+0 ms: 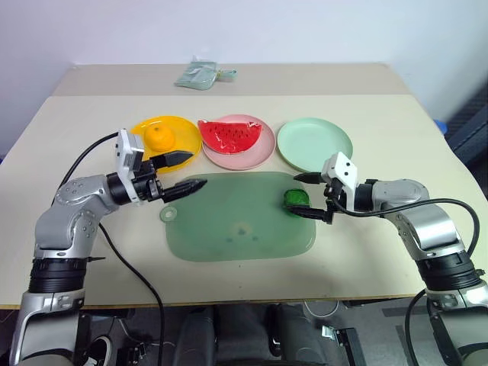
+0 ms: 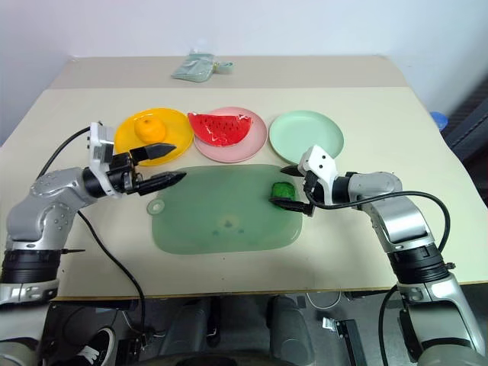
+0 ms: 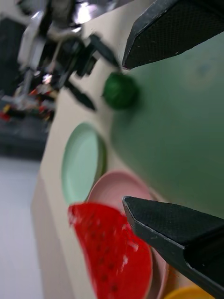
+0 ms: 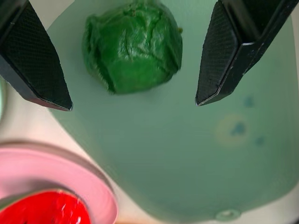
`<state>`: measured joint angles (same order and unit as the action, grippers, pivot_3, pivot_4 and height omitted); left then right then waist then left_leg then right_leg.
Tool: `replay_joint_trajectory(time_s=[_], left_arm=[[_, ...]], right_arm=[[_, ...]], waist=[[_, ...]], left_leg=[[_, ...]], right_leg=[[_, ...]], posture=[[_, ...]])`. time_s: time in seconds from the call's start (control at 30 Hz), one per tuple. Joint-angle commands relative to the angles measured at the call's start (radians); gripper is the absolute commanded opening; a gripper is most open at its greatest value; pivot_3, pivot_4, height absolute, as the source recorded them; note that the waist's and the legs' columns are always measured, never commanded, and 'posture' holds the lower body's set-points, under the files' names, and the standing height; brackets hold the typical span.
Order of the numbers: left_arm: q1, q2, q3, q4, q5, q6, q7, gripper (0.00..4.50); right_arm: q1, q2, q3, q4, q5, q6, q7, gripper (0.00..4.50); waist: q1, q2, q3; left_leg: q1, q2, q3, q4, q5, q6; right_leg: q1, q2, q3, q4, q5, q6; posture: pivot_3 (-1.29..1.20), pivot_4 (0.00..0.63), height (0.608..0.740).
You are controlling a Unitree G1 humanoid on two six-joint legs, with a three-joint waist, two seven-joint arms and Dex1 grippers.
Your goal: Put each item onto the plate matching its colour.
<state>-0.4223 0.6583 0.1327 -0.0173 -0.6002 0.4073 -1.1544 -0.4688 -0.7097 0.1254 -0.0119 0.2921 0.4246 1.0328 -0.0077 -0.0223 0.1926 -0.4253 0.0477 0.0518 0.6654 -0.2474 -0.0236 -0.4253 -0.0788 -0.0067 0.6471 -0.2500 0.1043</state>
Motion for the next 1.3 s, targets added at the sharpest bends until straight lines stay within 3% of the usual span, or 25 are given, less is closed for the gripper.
replay_joint_trajectory(time_s=[0.03, 0.07, 0.17, 0.2, 0.27, 0.37, 0.5, 0.7, 0.83, 1.1, 1.3], left_arm=[[0.014, 0.006, 0.002, -0.045, -0.009, -0.032, -0.035, 4.45], [0.017, 0.002, 0.000, -0.049, 0.004, -0.048, -0.030, 4.45], [0.016, -0.005, -0.011, -0.050, 0.024, -0.071, -0.025, 4.50], [0.010, -0.008, -0.015, -0.040, 0.028, -0.079, -0.028, 4.50], [0.002, -0.012, -0.019, -0.025, 0.031, -0.088, -0.034, 4.50], [-0.011, -0.015, -0.020, -0.003, 0.031, -0.102, -0.038, 4.50], [-0.047, -0.061, -0.009, 0.074, 0.046, -0.160, -0.008, 4.50], [-0.035, -0.105, -0.036, 0.087, 0.078, -0.220, -0.001, 4.50], [-0.021, -0.113, -0.035, 0.089, 0.088, -0.242, -0.005, 4.50], [-0.025, -0.087, -0.004, 0.116, 0.069, -0.248, -0.042, 4.50], [-0.038, -0.064, 0.017, 0.138, 0.054, -0.240, -0.074, 4.50]], right_arm=[[0.008, -0.017, 0.025, 0.016, -0.050, -0.011, 0.000, 4.34], [0.009, -0.016, 0.030, 0.019, -0.054, -0.001, 0.003, 4.34], [0.000, -0.005, 0.024, 0.028, -0.058, 0.022, -0.013, 3.48], [-0.003, 0.000, 0.017, 0.028, -0.060, 0.012, -0.020, 2.92], [-0.009, 0.013, -0.002, 0.025, -0.048, 0.006, -0.031, 2.55], [-0.043, 0.060, -0.058, 0.040, -0.012, 0.002, -0.074, 2.55], [-0.174, 0.151, -0.143, 0.193, -0.074, -0.116, -0.281, 2.55], [-0.298, 0.218, -0.098, 0.466, -0.217, -0.218, -0.466, 2.55], [-0.338, 0.259, -0.105, 0.542, -0.220, -0.226, -0.470, 4.39], [-0.353, 0.268, -0.213, 0.429, -0.106, -0.280, -0.444, 4.46], [-0.196, 0.252, -0.230, 0.091, 0.110, -0.199, -0.231, 4.46]], waist=[[-0.002, 0.000, 0.000], [-0.002, 0.000, 0.000], [-0.003, 0.000, 0.000], [-0.003, 0.000, 0.000], [-0.002, 0.000, 0.000], [-0.003, 0.000, 0.000], [-0.004, 0.000, 0.000], [-0.004, 0.000, 0.000], [-0.008, 0.001, 0.000], [-0.005, 0.001, 0.000], [-0.003, 0.001, 0.000]], left_leg=[[0.000, 0.000, 0.000, 0.000, 0.000, 0.000], [0.000, 0.000, 0.000, 0.000, 0.000, 0.000], [0.000, 0.000, 0.000, 0.000, 0.000, 0.000], [0.000, 0.000, 0.000, 0.000, 0.000, 0.000], [0.000, 0.000, 0.000, 0.000, 0.000, 0.000], [0.000, 0.000, 0.000, 0.000, 0.000, 0.000], [0.000, 0.000, 0.000, 0.000, 0.000, 0.000], [-0.001, 0.000, 0.000, -0.001, 0.000, 0.000], [-0.001, 0.000, 0.000, -0.001, 0.000, 0.000], [-0.001, 0.000, 0.001, -0.001, 0.000, 0.000], [-0.001, 0.000, 0.001, -0.001, 0.000, 0.000]], right_leg=[[0.000, 0.000, 0.000, 0.000, 0.000, 0.000], [0.000, 0.000, 0.000, 0.000, 0.000, 0.000], [0.000, 0.000, 0.000, 0.000, 0.000, 0.000], [0.000, 0.000, 0.000, 0.000, 0.000, 0.000], [0.000, 0.000, 0.000, 0.000, 0.000, 0.000], [0.000, 0.000, 0.000, 0.000, 0.000, 0.000], [0.000, 0.000, 0.000, 0.000, 0.000, 0.000], [0.000, 0.000, 0.000, -0.001, 0.000, 0.000], [-0.001, 0.000, 0.000, -0.001, 0.000, 0.000], [-0.001, 0.000, 0.000, 0.000, 0.000, 0.000], [-0.001, 0.000, 0.000, 0.000, 0.000, 0.000]], posture=[[0.00, 0.150, 0.740], [0.00, 0.150, 0.740], [0.00, 0.150, 0.740], [0.00, 0.150, 0.740], [0.00, 0.150, 0.740], [0.00, 0.150, 0.740], [0.00, 0.150, 0.740], [0.00, 0.150, 0.740], [0.00, 0.150, 0.740], [0.00, 0.150, 0.740], [0.00, 0.150, 0.740]])
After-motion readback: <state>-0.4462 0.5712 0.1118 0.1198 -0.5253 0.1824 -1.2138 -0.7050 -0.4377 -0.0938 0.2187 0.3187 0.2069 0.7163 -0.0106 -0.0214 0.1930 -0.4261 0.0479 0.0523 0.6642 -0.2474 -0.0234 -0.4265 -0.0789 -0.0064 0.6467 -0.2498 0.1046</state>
